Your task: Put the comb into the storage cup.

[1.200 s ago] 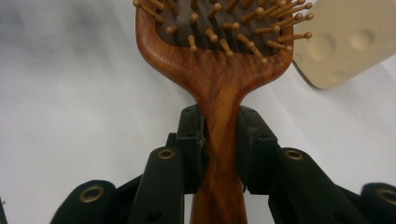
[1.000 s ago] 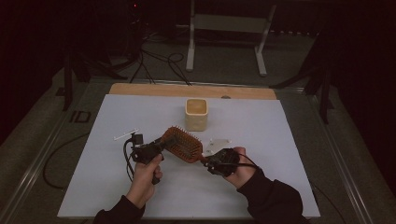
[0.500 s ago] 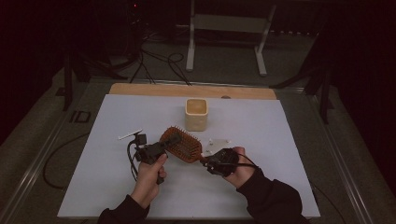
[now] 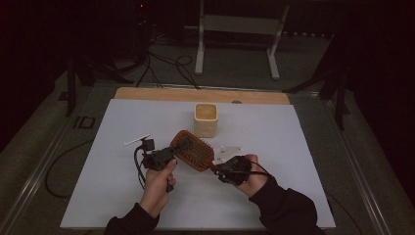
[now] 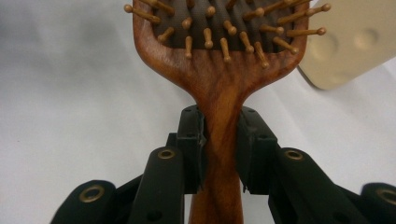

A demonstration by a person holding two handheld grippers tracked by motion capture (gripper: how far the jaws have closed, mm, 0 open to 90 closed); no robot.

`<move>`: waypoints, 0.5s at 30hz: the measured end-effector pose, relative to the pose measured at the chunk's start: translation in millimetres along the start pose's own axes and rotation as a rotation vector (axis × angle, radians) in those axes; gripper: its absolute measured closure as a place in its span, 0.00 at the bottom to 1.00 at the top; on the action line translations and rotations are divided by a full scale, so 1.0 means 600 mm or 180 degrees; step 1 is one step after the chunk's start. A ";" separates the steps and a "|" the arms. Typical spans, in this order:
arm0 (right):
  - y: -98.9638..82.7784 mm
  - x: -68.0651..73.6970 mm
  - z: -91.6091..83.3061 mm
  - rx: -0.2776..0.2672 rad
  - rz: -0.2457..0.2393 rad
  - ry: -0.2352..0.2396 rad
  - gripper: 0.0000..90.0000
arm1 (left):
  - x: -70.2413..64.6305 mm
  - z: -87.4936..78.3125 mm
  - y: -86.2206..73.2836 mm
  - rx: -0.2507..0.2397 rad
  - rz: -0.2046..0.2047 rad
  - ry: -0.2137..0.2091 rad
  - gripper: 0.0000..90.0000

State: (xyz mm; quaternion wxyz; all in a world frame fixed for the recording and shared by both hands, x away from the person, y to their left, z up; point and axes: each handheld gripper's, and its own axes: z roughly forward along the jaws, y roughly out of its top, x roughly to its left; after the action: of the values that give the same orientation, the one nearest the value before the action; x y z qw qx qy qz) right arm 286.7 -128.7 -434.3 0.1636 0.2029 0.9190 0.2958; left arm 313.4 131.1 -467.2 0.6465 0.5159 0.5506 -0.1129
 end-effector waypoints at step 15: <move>-0.001 -0.010 -0.013 -0.0137 0.0089 0.0006 0.80 | -0.024 0.005 0.019 0.0023 0.0117 -0.0108 0.61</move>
State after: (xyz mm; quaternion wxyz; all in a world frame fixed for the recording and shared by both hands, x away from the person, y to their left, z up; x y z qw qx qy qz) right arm 288.6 -135.9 -427.7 0.1630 0.2118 0.9097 0.3179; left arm 318.3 127.5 -449.4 0.6559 0.5263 0.5295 -0.1117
